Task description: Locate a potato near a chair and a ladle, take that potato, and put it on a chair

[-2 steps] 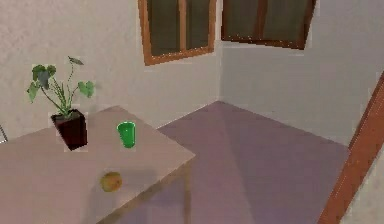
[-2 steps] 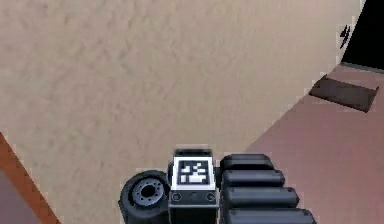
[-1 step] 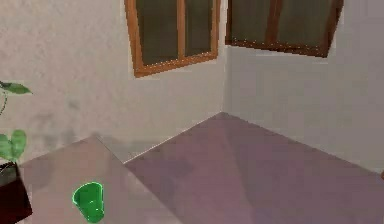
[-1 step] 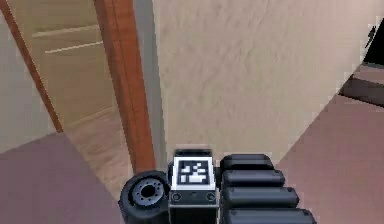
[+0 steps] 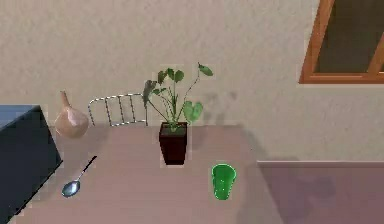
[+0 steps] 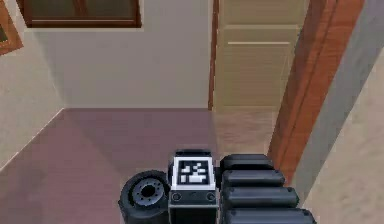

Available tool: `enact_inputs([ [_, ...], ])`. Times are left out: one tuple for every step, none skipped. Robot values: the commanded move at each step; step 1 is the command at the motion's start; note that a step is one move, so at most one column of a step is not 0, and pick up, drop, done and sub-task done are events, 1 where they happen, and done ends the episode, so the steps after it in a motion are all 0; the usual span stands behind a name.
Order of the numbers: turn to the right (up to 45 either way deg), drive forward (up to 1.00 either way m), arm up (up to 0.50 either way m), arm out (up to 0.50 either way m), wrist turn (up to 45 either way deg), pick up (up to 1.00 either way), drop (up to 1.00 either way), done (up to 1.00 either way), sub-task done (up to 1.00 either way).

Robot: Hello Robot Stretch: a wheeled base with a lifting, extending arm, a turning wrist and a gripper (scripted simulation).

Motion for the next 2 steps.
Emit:
enact_inputs([
  [-45.0,0.0,0.0,0.0,0.0,0.0,0.0,0.0,0.0],
  [-45.0,0.0,0.0,0.0,0.0,0.0,0.0,0.0,0.0],
])
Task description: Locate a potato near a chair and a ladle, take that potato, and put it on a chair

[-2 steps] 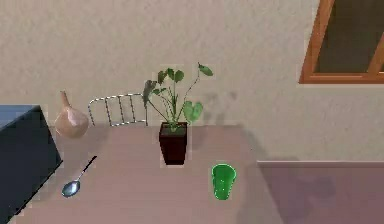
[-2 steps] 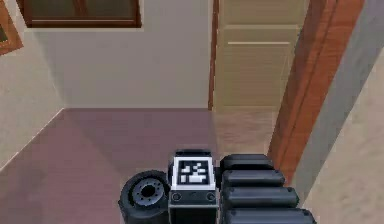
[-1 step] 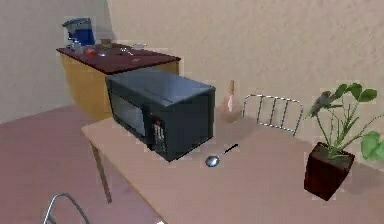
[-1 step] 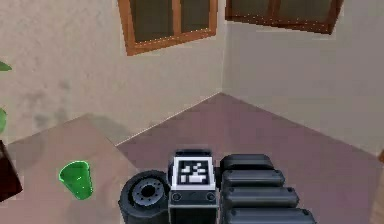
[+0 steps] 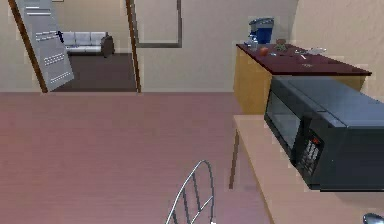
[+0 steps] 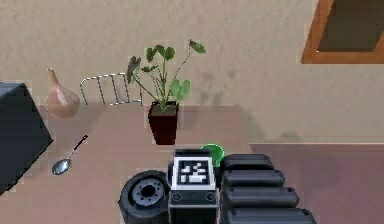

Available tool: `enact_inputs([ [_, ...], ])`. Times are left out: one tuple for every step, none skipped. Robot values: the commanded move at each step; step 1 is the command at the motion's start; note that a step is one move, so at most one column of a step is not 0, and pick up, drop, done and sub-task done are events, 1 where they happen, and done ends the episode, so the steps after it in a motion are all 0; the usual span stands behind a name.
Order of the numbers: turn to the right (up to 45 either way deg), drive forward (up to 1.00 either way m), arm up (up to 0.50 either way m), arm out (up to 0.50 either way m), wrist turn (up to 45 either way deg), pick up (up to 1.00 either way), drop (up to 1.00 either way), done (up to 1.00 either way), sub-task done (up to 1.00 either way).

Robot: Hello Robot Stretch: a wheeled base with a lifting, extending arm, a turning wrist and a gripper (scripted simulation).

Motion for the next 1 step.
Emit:
enact_inputs([
  [-15.0,0.0,0.0,0.0,0.0,0.0,0.0,0.0,0.0],
])
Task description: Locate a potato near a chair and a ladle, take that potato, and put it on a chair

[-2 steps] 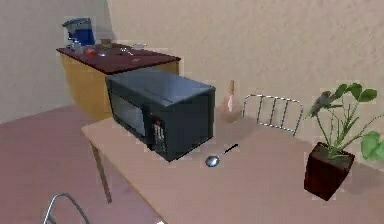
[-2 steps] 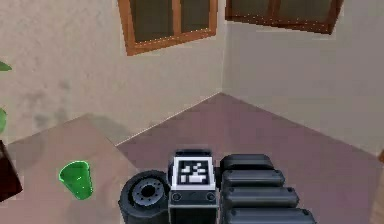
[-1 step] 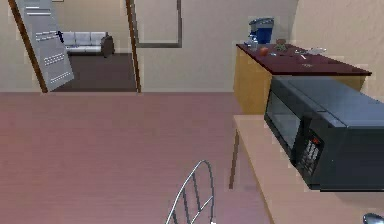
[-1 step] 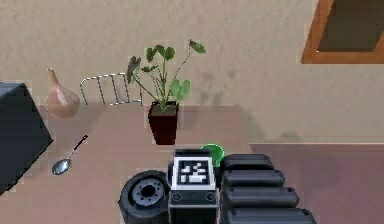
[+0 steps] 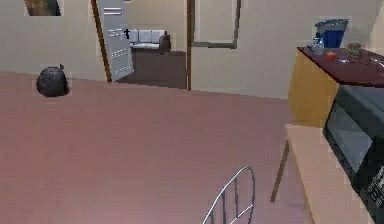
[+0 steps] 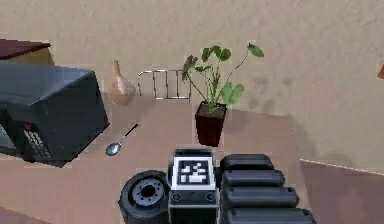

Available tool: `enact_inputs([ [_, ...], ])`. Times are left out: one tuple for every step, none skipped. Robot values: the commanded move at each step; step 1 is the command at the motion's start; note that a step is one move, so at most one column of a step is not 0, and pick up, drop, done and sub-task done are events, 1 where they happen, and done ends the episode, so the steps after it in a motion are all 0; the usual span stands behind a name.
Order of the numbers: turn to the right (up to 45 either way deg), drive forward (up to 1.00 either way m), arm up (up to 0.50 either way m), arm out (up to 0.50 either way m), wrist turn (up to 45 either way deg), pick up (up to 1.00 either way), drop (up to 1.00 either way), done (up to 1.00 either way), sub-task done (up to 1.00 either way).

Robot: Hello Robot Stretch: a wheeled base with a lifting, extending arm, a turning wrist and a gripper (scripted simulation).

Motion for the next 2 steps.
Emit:
enact_inputs([
  [45.0,0.0,0.0,0.0,0.0,0.0,0.0,0.0,0.0],
  [45.0,0.0,0.0,0.0,0.0,0.0,0.0,0.0,0.0],
])
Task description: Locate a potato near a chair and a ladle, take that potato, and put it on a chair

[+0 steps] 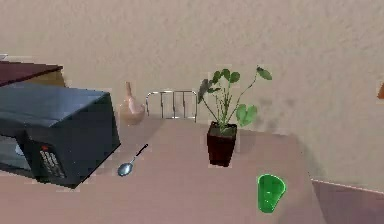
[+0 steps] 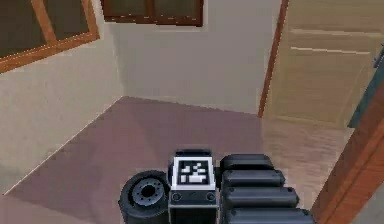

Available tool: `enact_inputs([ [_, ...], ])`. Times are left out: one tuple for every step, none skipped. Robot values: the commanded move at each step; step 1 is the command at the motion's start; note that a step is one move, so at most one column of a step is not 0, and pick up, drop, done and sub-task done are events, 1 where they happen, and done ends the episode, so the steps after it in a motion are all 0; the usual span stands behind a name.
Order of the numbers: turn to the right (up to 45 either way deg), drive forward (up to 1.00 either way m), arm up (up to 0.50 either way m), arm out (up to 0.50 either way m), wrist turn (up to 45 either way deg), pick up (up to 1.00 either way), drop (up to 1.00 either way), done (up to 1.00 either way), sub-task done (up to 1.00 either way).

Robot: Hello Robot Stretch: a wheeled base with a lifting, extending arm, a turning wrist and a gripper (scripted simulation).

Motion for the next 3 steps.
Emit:
enact_inputs([
  [45.0,0.0,0.0,0.0,0.0,0.0,0.0,0.0,0.0],
  [15.0,0.0,0.0,0.0,0.0,0.0,0.0,0.0,0.0],
  [-45.0,0.0,0.0,0.0,0.0,0.0,0.0,0.0,0.0],
])
